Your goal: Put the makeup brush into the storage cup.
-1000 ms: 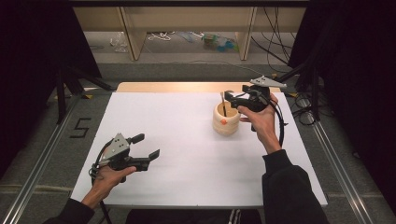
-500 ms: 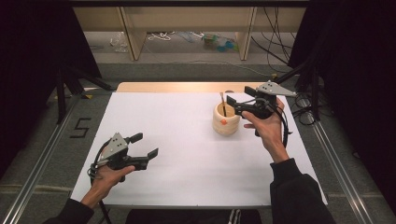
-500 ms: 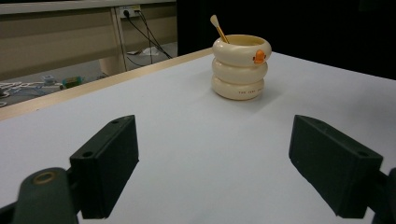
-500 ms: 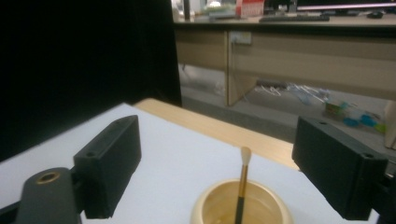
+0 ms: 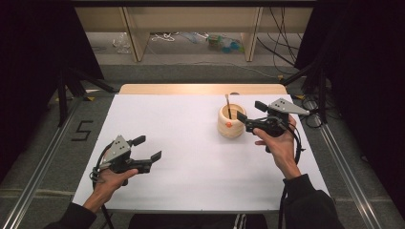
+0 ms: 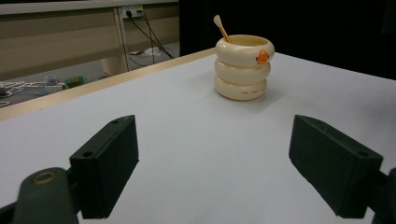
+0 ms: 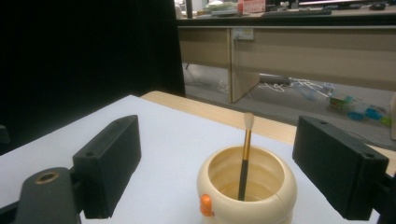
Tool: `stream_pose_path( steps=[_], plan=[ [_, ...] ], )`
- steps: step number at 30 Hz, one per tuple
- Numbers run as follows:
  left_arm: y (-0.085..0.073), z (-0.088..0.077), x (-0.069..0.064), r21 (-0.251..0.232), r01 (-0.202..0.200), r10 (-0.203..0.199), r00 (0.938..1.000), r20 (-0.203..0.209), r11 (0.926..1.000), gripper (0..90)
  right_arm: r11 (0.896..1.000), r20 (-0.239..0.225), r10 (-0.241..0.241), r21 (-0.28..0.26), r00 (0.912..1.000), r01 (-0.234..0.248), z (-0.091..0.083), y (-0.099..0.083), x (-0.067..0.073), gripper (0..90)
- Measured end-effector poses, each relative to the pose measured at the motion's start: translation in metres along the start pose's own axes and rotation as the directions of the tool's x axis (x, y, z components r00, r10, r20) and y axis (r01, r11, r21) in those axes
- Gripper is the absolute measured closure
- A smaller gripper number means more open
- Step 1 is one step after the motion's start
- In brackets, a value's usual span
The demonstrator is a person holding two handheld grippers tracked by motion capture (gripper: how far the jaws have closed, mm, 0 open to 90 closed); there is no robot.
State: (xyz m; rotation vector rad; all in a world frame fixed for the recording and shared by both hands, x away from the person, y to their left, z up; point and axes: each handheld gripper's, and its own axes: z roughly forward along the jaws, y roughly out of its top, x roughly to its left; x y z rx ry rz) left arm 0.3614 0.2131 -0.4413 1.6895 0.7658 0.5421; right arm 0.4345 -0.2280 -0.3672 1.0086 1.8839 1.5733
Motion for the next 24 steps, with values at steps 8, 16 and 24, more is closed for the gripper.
stream_pose_path(
  steps=[8, 16, 24],
  plan=[
    [0.001, -0.001, 0.001, -0.004, -0.01, 0.01, 1.0, 0.0, 0.9999, 15.6, 0.999, -0.003, -0.026, 0.023, 0.9996, 0.026, -0.01, -0.01, 0.009, 16.3],
    [0.0, 0.0, 0.0, -0.004, 0.001, -0.001, 1.0, -0.003, 1.0, 15.6, 0.999, 0.01, -0.031, 0.027, 0.9995, 0.031, -0.022, -0.024, 0.006, 16.6],
    [0.0, -0.001, 0.001, -0.005, 0.001, -0.001, 1.0, -0.002, 1.0, 15.6, 0.998, -0.005, -0.017, 0.053, 0.9998, 0.017, -0.026, -0.037, 0.008, 16.7]
  ],
)
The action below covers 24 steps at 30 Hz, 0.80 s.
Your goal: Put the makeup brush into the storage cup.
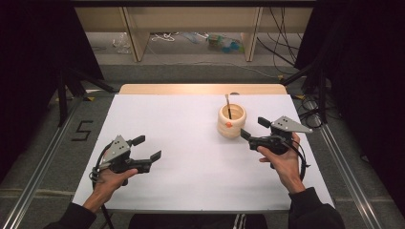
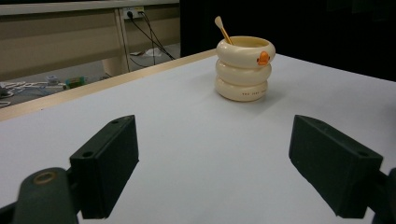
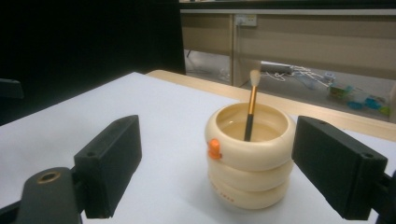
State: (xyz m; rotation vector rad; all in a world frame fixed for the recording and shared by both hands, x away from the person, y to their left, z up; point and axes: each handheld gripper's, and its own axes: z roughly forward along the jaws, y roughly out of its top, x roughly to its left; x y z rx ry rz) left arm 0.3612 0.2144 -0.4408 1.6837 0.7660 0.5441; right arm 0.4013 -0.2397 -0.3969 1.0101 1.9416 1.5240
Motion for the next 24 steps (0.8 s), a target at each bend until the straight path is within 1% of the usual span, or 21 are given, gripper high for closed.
stream_pose_path(
  steps=[1, 2, 3, 4, 5, 6, 7, 8, 9, 12, 13, 14, 15, 16, 18, 19, 20, 21, 22, 23, 24],
  plan=[
    [0.0, 0.0, 0.0, 0.0, 0.0, 0.0, 1.0, 0.0, 1.0, 15.6, 1.0, -0.004, -0.002, -0.008, 1.0, 0.002, 0.0003, -0.0009, 0.0013, 16.7],
    [0.0, 0.0001, 0.0001, 0.001, -0.001, 0.001, 1.0, 0.0, 1.0, 15.6, 1.0, -0.014, 0.004, -0.003, 0.9999, -0.004, -0.0001, -0.0013, 0.0029, 16.7],
    [-0.0001, 0.0003, -0.0001, 0.0, 0.0, 0.0, 1.0, 0.0, 1.0, 15.6, 1.0, -0.015, 0.0, -0.003, 0.9999, 0.0, -0.0006, -0.0014, 0.0036, 16.7],
    [-0.0001, 0.0003, -0.0002, 0.001, 0.0, 0.0, 1.0, 0.0, 1.0, 15.6, 1.0, -0.014, -0.002, -0.018, 0.9999, 0.001, -0.0001, -0.0019, 0.0045, 16.7],
    [-0.0001, 0.0004, -0.0003, 0.0, 0.001, -0.001, 1.0, 0.0, 1.0, 15.6, 1.0, -0.019, 0.003, -0.011, 0.9998, -0.003, -0.0008, -0.0018, 0.0057, 16.7],
    [-0.0001, 0.0004, -0.0003, 0.0, 0.0, 0.0, 1.0, 0.0, 1.0, 15.6, 1.0, -0.021, -0.006, -0.006, 0.9998, 0.006, -0.0018, -0.0016, 0.0057, 16.7],
    [-0.0001, 0.0005, -0.0003, 0.0, 0.001, -0.001, 1.0, 0.0, 1.0, 15.6, 1.0, -0.023, 0.003, -0.021, 0.9997, -0.003, -0.0015, -0.0022, 0.0068, 16.7],
    [0.0, 0.0003, -0.0001, 0.0, -0.001, 0.001, 1.0, 0.0, 1.0, 15.6, 1.0, -0.026, 0.007, -0.011, 0.9996, -0.007, -0.0025, -0.0021, 0.0071, 16.7],
    [0.0, 0.0003, -0.0001, 0.0, 0.0, 0.0, 1.0, 0.0, 1.0, 15.6, 1.0, -0.019, 0.006, -0.023, 0.9998, -0.006, -0.0026, -0.0028, 0.007, 16.6],
    [0.0001, 0.0002, -0.0001, -0.001, 0.001, -0.001, 1.0, 0.001, 1.0, 15.6, 1.0, -0.029, 0.011, -0.017, 0.9995, -0.012, -0.0041, -0.0041, 0.007, 16.6],
    [0.0001, 0.0001, -0.0002, -0.002, 0.001, -0.001, 1.0, 0.001, 1.0, 15.6, 1.0, -0.022, 0.002, -0.018, 0.9998, -0.002, -0.0049, -0.0043, 0.0065, 16.7],
    [0.0005, -0.0001, 0.0003, -0.001, -0.01, 0.01, 0.9999, 0.002, 0.9999, 15.6, 1.0, -0.024, 0.007, -0.009, 0.9997, -0.007, -0.0062, -0.0045, 0.0072, 16.7],
    [0.0005, 0.0, 0.0002, -0.002, -0.009, 0.009, 1.0, 0.002, 1.0, 15.6, 1.0, -0.022, 0.005, -0.014, 0.9998, -0.005, -0.0064, -0.0049, 0.0073, 16.7],
    [0.0006, -0.0001, 0.0001, -0.003, -0.009, 0.009, 1.0, 0.002, 1.0, 15.6, 0.999, -0.017, 0.0, -0.032, 0.9999, -0.001, -0.006, -0.0056, 0.0076, 16.7],
    [0.0006, 0.0, -0.0001, -0.003, -0.008, 0.008, 1.0, 0.002, 1.0, 15.6, 1.0, -0.027, 0.001, -0.016, 0.9996, -0.001, -0.0078, -0.0063, 0.0081, 16.7],
    [0.0007, 0.0, -0.0002, -0.003, -0.008, 0.008, 1.0, 0.001, 1.0, 15.6, 1.0, -0.027, 0.001, -0.031, 0.9996, -0.002, -0.0075, -0.0074, 0.0084, 16.7],
    [0.0006, 0.0, -0.0004, -0.004, -0.004, 0.004, 1.0, 0.002, 1.0, 15.6, 0.999, -0.023, 0.004, -0.033, 0.9997, -0.005, -0.0079, -0.0082, 0.0087, 16.7],
    [0.0005, 0.0, -0.0006, -0.004, 0.001, -0.001, 1.0, 0.001, 1.0, 15.6, 1.0, -0.028, 0.008, -0.023, 0.9996, -0.009, -0.0089, -0.0089, 0.009, 16.6],
    [0.0006, -0.0001, -0.0004, -0.005, -0.001, 0.001, 1.0, 0.002, 1.0, 15.6, 1.0, -0.029, 0.008, -0.018, 0.9995, -0.009, -0.0093, -0.0096, 0.0094, 16.2],
    [0.0008, -0.0003, 0.0001, -0.004, -0.009, 0.009, 1.0, 0.002, 0.9999, 15.6, 1.0, -0.022, 0.001, -0.026, 0.9998, -0.002, -0.0089, -0.0102, 0.0095, 16.2],
    [0.0008, -0.0002, 0.0001, -0.004, -0.01, 0.01, 1.0, 0.002, 0.9999, 15.6, 1.0, -0.03, 0.005, -0.024, 0.9995, -0.006, -0.0095, -0.0108, 0.0103, 16.4]
  ],
)
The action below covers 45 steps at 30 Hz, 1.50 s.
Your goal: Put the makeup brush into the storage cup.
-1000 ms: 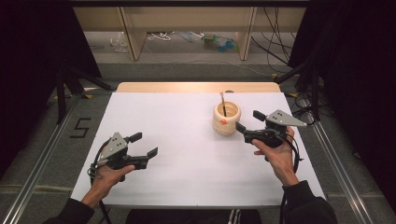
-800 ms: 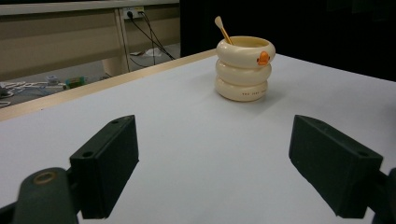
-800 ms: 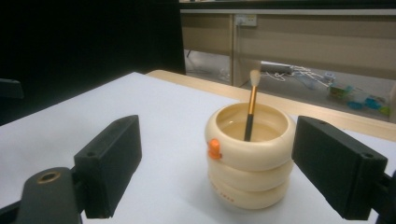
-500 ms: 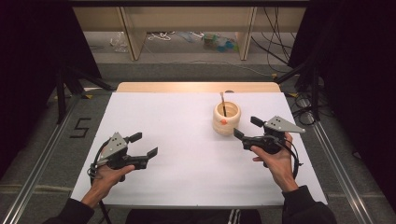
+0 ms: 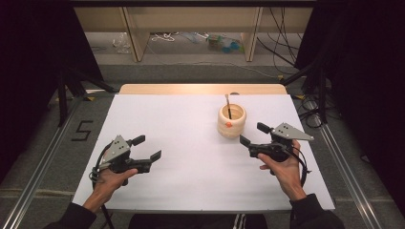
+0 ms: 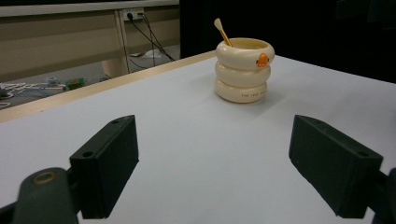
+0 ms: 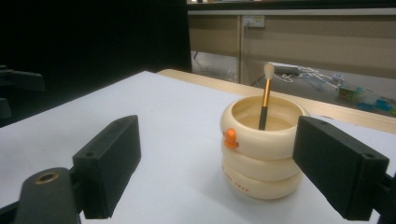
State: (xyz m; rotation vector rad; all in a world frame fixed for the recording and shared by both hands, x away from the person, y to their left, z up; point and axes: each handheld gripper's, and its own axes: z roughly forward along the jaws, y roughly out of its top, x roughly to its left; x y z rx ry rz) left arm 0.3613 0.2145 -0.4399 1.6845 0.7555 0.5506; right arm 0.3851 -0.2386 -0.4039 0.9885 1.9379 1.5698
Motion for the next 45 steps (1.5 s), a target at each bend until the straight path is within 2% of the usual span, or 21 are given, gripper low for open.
stream_pose_path(
  steps=[2, 5, 6, 12, 13, 15, 16, 18, 19, 21, 22, 23, 26, 28, 29, 31, 32, 33, 36, 40, 45],
  plan=[
    [0.0, 0.0, 0.0, 0.0, -0.001, 0.001, 1.0, 0.0, 1.0, 15.6, 1.0, -0.001, -0.001, 0.027, 1.0, 0.001, -0.001, -0.001, 0.001, 16.3],
    [0.0, 0.0, -0.001, -0.002, 0.005, -0.005, 1.0, 0.0, 1.0, 15.6, 1.0, -0.007, 0.006, 0.019, 1.0, -0.005, 0.0, -0.005, 0.003, 16.2],
    [0.0, 0.0, 0.0, -0.001, 0.003, -0.003, 1.0, 0.0, 1.0, 15.6, 0.999, -0.008, 0.001, 0.038, 1.0, 0.0, -0.001, -0.005, 0.003, 16.2],
    [0.001, -0.001, 0.0, -0.014, 0.035, -0.035, 0.9994, 0.007, 0.9993, 15.6, 1.0, -0.011, -0.003, 0.006, 0.9999, 0.003, -0.002, -0.01, 0.006, 15.8],
    [0.001, -0.001, 0.0, -0.014, 0.034, -0.034, 0.9994, 0.006, 0.9993, 15.6, 1.0, -0.015, -0.005, 0.027, 0.9999, 0.005, -0.003, -0.011, 0.007, 15.7],
    [0.001, -0.001, 0.0, -0.014, 0.037, -0.036, 0.9993, 0.005, 0.9992, 15.6, 1.0, -0.014, -0.007, 0.023, 0.9999, 0.007, -0.003, -0.012, 0.008, 15.7],
    [0.0, -0.001, 0.0, -0.014, 0.035, -0.035, 0.9994, 0.005, 0.9993, 15.6, 1.0, -0.017, -0.01, 0.012, 0.9998, 0.011, -0.003, -0.013, 0.008, 15.7],
    [0.0, -0.001, -0.001, -0.016, 0.032, -0.032, 0.9995, 0.005, 0.9993, 15.6, 1.0, -0.013, -0.003, 0.03, 0.9999, 0.004, -0.006, -0.013, 0.011, 15.7],
    [0.001, -0.001, -0.001, -0.015, 0.024, -0.024, 0.9997, 0.008, 0.9996, 15.6, 1.0, -0.016, -0.011, 0.011, 0.9998, 0.011, -0.005, -0.013, 0.011, 15.8],
    [0.001, -0.001, -0.001, -0.015, 0.025, -0.025, 0.9997, 0.007, 0.9996, 15.6, 1.0, -0.022, -0.004, 0.021, 0.9998, 0.004, -0.006, -0.016, 0.011, 15.8],
    [0.001, -0.001, -0.001, -0.015, 0.024, -0.024, 0.9997, 0.008, 0.9996, 15.6, 1.0, -0.027, 0.001, 0.007, 0.9996, -0.001, -0.005, -0.018, 0.012, 15.8],
    [0.001, -0.001, -0.001, -0.014, 0.023, -0.023, 0.9997, 0.007, 0.9996, 15.6, 0.999, -0.021, -0.005, 0.035, 0.9998, 0.006, -0.007, -0.018, 0.012, 15.8],
    [0.0, -0.001, -0.001, -0.009, 0.023, -0.023, 0.9997, 0.007, 0.9997, 15.6, 0.999, -0.031, -0.004, 0.042, 0.9995, 0.005, -0.009, -0.021, 0.013, 15.8],
    [0.0, 0.0, -0.002, -0.009, 0.018, -0.018, 0.9998, 0.008, 0.9998, 15.6, 1.0, -0.042, 0.002, 0.022, 0.9991, -0.001, -0.009, -0.022, 0.015, 15.8],
    [0.0, 0.0, -0.002, -0.008, 0.019, -0.019, 0.9998, 0.01, 0.9998, 15.6, 0.999, -0.034, -0.005, 0.041, 0.9994, 0.007, -0.011, -0.022, 0.015, 15.8],
    [0.0, 0.0, -0.002, -0.008, 0.02, -0.02, 0.9998, 0.01, 0.9998, 15.6, 1.0, -0.049, -0.004, 0.024, 0.9988, 0.005, -0.012, -0.022, 0.017, 15.8],
    [0.0, -0.001, -0.002, -0.007, 0.019, -0.019, 0.9998, 0.009, 0.9998, 15.6, 0.999, -0.043, -0.009, 0.036, 0.999, 0.011, -0.013, -0.022, 0.017, 15.8],
    [0.0, -0.001, -0.002, -0.007, 0.019, -0.018, 0.9998, 0.009, 0.9998, 15.6, 1.0, -0.04, -0.002, 0.019, 0.9992, 0.003, -0.013, -0.023, 0.018, 15.8],
    [0.0, -0.001, -0.002, -0.007, 0.018, -0.018, 0.9998, 0.009, 0.9998, 15.6, 0.999, -0.054, 0.002, 0.037, 0.9985, 0.0, -0.016, -0.024, 0.019, 15.8],
    [0.0, -0.001, -0.002, -0.008, 0.018, -0.018, 0.9998, 0.009, 0.9998, 15.6, 0.999, -0.048, 0.007, 0.049, 0.9988, -0.005, -0.02, -0.025, 0.02, 15.8],
    [-0.001, 0.0, -0.003, -0.013, 0.019, -0.019, 0.9997, 0.013, 0.9997, 15.6, 0.999, -0.044, 0.005, 0.035, 0.999, -0.003, -0.024, -0.026, 0.02, 15.8]
  ],
)
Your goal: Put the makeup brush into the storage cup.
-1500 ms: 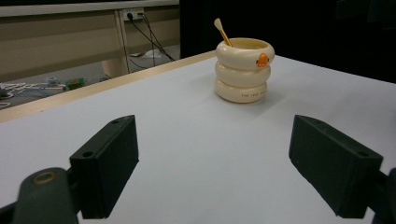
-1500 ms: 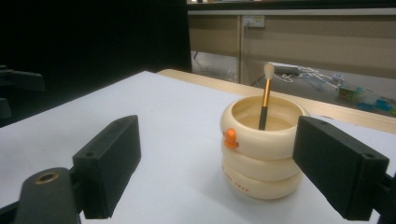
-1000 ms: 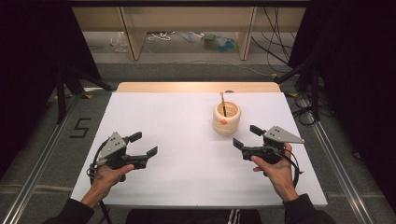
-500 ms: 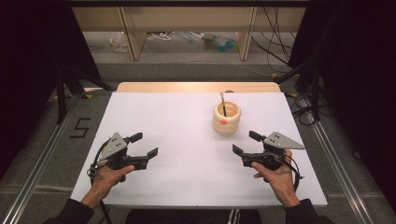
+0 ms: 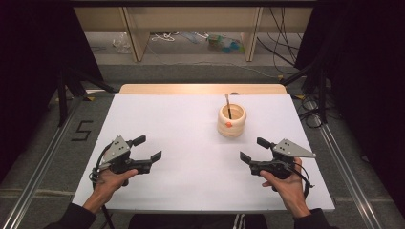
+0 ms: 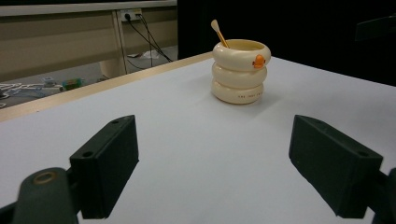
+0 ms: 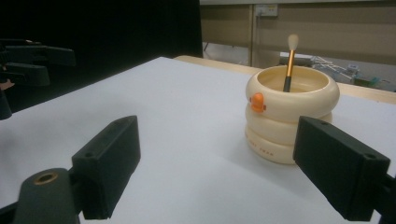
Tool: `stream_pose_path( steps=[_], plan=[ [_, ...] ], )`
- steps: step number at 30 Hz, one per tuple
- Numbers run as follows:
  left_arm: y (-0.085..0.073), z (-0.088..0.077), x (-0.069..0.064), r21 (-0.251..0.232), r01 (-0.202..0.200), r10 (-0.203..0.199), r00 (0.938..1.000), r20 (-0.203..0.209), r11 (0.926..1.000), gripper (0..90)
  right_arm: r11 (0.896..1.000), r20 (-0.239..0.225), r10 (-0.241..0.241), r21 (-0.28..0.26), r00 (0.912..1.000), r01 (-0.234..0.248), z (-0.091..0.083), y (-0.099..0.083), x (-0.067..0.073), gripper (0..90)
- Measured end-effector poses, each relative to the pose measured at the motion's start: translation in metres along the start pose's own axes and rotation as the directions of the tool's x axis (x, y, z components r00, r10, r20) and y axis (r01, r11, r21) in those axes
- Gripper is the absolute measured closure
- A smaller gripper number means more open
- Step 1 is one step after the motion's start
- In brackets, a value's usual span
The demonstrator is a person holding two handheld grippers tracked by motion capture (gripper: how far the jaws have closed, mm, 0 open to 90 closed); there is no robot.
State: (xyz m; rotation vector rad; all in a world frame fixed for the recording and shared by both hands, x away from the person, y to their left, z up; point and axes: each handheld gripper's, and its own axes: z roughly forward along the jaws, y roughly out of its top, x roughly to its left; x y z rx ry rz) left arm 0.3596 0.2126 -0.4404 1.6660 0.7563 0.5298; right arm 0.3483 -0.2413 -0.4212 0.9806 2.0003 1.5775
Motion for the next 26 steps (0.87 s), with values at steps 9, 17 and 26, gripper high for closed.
stream_pose_path(
  steps=[9, 17, 26],
  plan=[
    [0.0004, 0.0002, -0.0009, 0.01, -0.008, 0.008, 1.0, 0.002, 0.9999, 15.6, 1.0, 0.009, 0.008, 0.007, 0.9999, -0.008, -0.0011, -0.0028, -0.003, 15.8],
    [0.0003, 0.0005, -0.0005, 0.012, -0.009, 0.009, 1.0, 0.002, 0.9999, 15.6, 1.0, 0.005, 0.013, -0.005, 0.9999, -0.013, 0.0003, -0.0039, -0.0043, 15.9],
    [0.0004, 0.0004, 0.0, 0.014, -0.015, 0.015, 0.9999, 0.001, 0.9998, 15.6, 1.0, 0.006, 0.012, -0.005, 0.9999, -0.012, 0.0006, -0.0039, -0.0045, 15.9]
  ],
)
